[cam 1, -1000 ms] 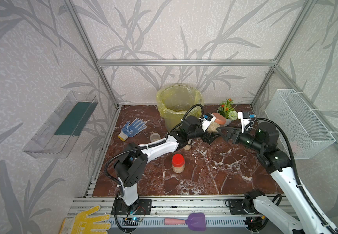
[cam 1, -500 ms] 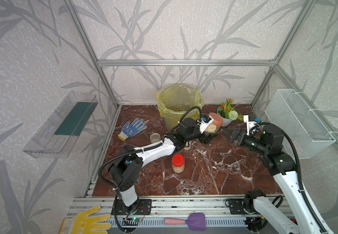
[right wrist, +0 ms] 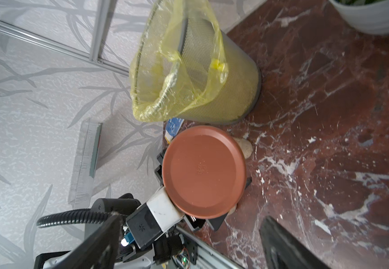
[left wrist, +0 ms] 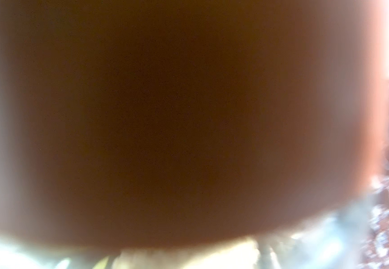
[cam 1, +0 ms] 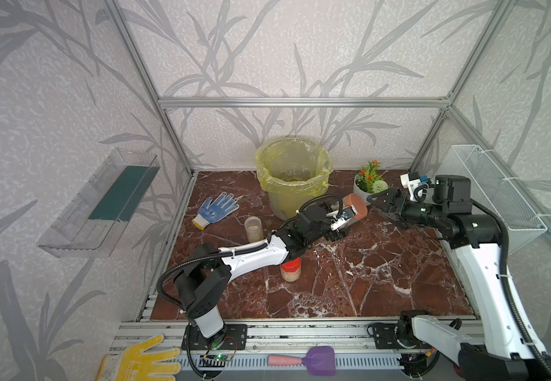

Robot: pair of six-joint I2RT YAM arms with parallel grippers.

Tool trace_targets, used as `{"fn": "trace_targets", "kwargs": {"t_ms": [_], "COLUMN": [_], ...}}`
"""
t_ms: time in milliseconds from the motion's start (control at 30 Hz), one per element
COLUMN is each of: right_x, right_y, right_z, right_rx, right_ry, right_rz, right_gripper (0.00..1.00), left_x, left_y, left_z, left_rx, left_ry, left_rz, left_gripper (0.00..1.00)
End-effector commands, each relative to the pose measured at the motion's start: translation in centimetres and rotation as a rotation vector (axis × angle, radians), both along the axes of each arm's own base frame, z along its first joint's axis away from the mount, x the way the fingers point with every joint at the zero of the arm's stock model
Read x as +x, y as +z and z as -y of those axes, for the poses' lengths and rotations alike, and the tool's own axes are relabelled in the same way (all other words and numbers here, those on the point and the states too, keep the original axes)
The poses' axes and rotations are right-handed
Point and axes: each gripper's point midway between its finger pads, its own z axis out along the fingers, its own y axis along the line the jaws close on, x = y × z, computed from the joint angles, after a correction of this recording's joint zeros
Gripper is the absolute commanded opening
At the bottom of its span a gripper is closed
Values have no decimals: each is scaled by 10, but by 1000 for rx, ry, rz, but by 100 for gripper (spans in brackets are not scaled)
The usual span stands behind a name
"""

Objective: Empty expired oatmeal from jars
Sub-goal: Adjust the jar, then unscrew the lid from the jar.

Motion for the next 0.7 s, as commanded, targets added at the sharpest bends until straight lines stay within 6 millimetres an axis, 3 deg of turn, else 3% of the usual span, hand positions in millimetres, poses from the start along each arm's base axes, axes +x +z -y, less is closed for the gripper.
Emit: {"fn": "trace_targets", "kwargs": {"t_ms": [0, 267, 467, 667], "right_x": [-15, -5, 4, 9], "right_y": [-9, -21, -11, -15], "right_z": [0, 5, -1, -6], "right_rx": [-45, -121, -116, -120], "right_ry": [51, 62, 77, 91], "right_rz": [-88, -114, -61, -66], "right_gripper": [93, 94, 99, 100], "left_x": [7, 2, -7, -11], "left_y": [56, 50, 48, 43], "left_z": [-3, 1, 10, 18], "left_rx": [-64, -37, -25, -10], "left_ry": [50, 42, 12, -5], "left_rz": [209, 226, 229, 232], "left_gripper": [0, 0, 0, 0]}}
